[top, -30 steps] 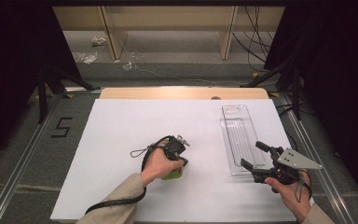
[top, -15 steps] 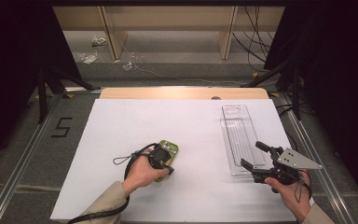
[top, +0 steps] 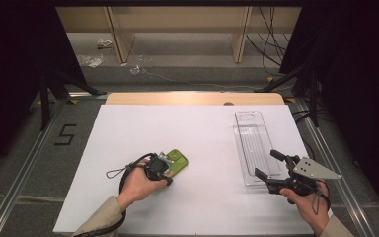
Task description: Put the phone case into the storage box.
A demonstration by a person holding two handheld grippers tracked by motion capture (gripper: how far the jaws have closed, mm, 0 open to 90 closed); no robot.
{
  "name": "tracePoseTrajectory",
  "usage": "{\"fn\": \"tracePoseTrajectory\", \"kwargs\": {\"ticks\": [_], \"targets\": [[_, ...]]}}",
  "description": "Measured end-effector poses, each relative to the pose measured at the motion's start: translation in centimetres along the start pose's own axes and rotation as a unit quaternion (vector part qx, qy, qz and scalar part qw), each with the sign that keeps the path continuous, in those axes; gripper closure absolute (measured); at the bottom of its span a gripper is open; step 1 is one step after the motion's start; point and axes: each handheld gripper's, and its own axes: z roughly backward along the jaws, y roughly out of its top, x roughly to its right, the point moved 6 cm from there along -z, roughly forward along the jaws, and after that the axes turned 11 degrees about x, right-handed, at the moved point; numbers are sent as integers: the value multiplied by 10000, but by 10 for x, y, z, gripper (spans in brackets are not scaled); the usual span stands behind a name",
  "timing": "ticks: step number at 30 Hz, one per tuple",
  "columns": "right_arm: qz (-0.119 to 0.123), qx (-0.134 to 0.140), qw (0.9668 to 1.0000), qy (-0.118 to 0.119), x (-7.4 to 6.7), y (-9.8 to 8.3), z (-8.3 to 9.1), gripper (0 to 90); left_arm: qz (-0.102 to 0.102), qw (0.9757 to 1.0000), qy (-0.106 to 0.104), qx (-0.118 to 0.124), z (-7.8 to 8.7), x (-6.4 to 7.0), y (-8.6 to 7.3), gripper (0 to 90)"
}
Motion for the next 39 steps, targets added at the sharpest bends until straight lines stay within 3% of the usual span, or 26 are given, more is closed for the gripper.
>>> {"fn": "tracePoseTrajectory", "kwargs": {"ticks": [20, 26, 30, 32, 33, 35, 37, 39], "targets": [[52, -20, 9999, 139, -5, 0, -1, 148, -165, 9998, 105, 4, 3, 0, 0, 874], [51, -26, 9999, 150, -5, -1, -2, 148, -170, 9994, 145, 266, 16, -2, 11, 826], [55, -24, 9999, 144, -5, -1, -2, 148, -242, 9983, 335, 412, 22, -6, 20, 689], [53, -24, 9999, 134, -5, -1, -2, 148, -226, 9979, 398, 454, 23, -8, 22, 572], [55, -24, 9999, 130, -5, -1, -2, 148, -321, 9971, 499, 479, 23, -12, 25, 510], [57, -22, 9999, 133, -5, -1, -2, 148, -356, 9970, 511, 458, 22, -13, 26, 362], [50, -20, 9999, 129, -4, -1, -2, 148, -264, 9969, 547, 494, 17, -20, 27, 191], [38, -18, 9999, 126, -4, -1, -2, 149, -231, 9972, 554, 445, 15, -23, 26, 112]]}}
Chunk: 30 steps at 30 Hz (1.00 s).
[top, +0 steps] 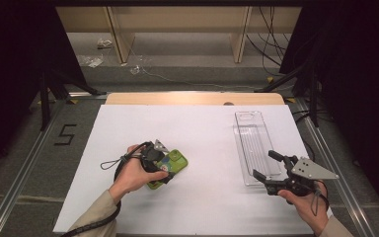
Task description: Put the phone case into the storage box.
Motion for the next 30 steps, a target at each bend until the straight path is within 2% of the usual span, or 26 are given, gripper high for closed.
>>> {"fn": "tracePoseTrajectory", "kwargs": {"ticks": [3, 4, 5, 9, 10, 13, 18, 26, 30], "targets": [[-4, -3, 10000, -4, 0, 0, 0, 148, -96, 9998, 4, -180, -7, -7, -4, 33], [4, -1, 10000, -2, 0, 0, 0, 148, -197, 9995, -56, -252, -10, -11, -5, 0], [4, -1, 10000, -2, 0, 0, 0, 148, -197, 9995, -56, -252, -10, -11, -5, 0], [-4, -1, 10000, -12, 0, 0, 0, 149, -411, 9976, -271, -480, -18, -16, -7, 11], [-9, 2, 10000, -16, 1, 0, 0, 149, -474, 9969, -289, -549, -19, -17, -7, 13], [-10, 1, 10000, -23, 1, 0, 0, 149, -506, 9967, -304, -556, -20, -16, -6, 19], [-6, -1, 10000, -25, 1, 0, 0, 148, -664, 9944, -327, -760, -23, -16, -9, 19], [-4, -8, 10000, -23, 1, 0, 0, 149, -683, 9941, -332, -773, -25, -18, -9, 25], [-13, -18, 10000, -26, 1, -1, 0, 149, -743, 9928, -375, -862, -26, -19, -11, 40]]}}
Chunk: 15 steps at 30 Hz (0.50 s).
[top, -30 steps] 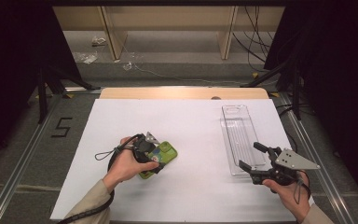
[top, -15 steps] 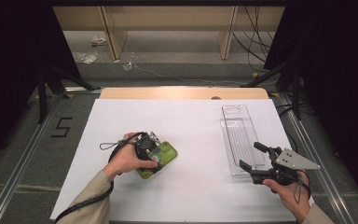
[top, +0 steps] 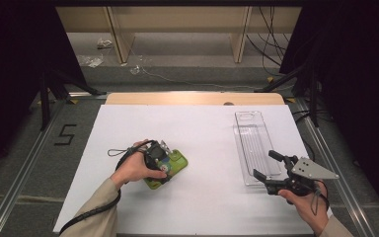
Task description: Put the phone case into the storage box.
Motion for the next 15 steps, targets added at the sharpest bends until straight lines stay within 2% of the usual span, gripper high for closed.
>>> {"fn": "tracePoseTrajectory", "kwargs": {"ticks": [15], "targets": [[9, -24, 10000, -8, 0, -1, 0, 148, -34, 9998, -96, -174, -7, 1, 1, 59]]}}
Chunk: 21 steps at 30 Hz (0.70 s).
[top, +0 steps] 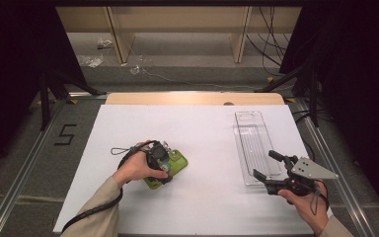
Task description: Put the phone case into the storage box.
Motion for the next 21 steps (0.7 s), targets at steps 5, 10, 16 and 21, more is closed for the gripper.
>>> {"fn": "tracePoseTrajectory", "kwargs": {"ticks": [5, 10, 16, 21], "targets": [[2, -10, 10000, -3, 0, 0, 0, 148, 14, 10000, -28, -27, 0, 0, 1, 71], [4, -12, 10000, -2, 0, 0, 0, 148, 5, 10000, -28, -77, -1, 1, 2, 72], [0, -15, 10000, -4, 0, 0, 0, 148, 9, 9999, -45, -100, -1, 1, 2, 76], [1, -19, 10000, 0, 0, 0, 0, 148, 48, 9999, -62, -117, -2, 1, 2, 83]]}}
